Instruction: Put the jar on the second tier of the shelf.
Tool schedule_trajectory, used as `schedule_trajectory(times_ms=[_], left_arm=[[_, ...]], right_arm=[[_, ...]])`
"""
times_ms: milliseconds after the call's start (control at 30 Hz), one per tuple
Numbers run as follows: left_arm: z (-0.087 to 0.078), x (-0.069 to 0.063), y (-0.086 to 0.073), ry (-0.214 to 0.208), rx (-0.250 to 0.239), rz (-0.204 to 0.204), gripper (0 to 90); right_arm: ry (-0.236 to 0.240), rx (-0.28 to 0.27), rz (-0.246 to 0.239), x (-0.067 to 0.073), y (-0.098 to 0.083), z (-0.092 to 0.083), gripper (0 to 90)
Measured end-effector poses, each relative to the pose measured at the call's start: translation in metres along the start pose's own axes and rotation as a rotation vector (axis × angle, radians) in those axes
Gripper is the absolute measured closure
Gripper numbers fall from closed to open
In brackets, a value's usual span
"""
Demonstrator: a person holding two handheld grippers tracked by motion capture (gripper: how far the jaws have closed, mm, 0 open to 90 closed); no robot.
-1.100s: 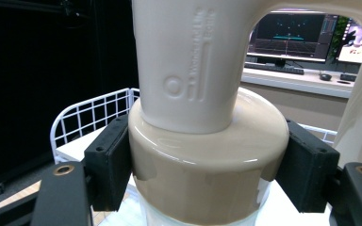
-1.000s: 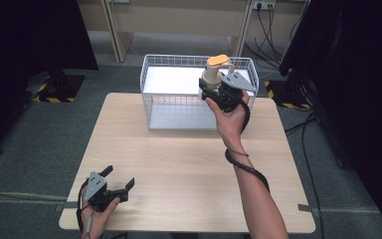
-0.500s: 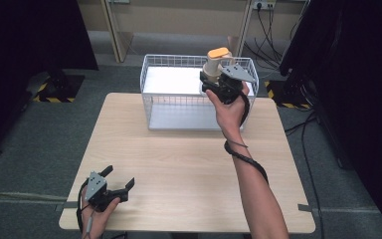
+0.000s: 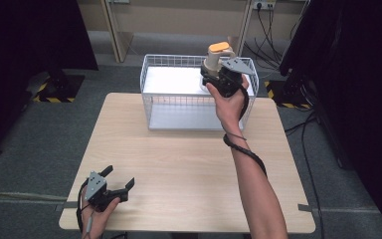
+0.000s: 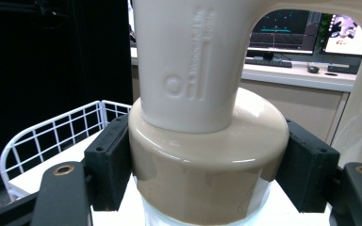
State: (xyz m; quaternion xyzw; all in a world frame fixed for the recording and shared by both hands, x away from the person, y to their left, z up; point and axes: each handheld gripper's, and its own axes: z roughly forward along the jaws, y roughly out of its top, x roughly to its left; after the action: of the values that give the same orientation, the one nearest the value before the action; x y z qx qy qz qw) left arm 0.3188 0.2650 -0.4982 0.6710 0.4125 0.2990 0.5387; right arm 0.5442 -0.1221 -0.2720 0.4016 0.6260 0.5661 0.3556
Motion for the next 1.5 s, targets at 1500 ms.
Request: schedule_trajectory(times_ms=[1500], left_arm=[[0.000,0.000,0.000,-0.004,0.000,0.004,2.9]], right_arm=[[-0.066,0.069,0.016,-0.020,-0.010,0.035,29.1]])
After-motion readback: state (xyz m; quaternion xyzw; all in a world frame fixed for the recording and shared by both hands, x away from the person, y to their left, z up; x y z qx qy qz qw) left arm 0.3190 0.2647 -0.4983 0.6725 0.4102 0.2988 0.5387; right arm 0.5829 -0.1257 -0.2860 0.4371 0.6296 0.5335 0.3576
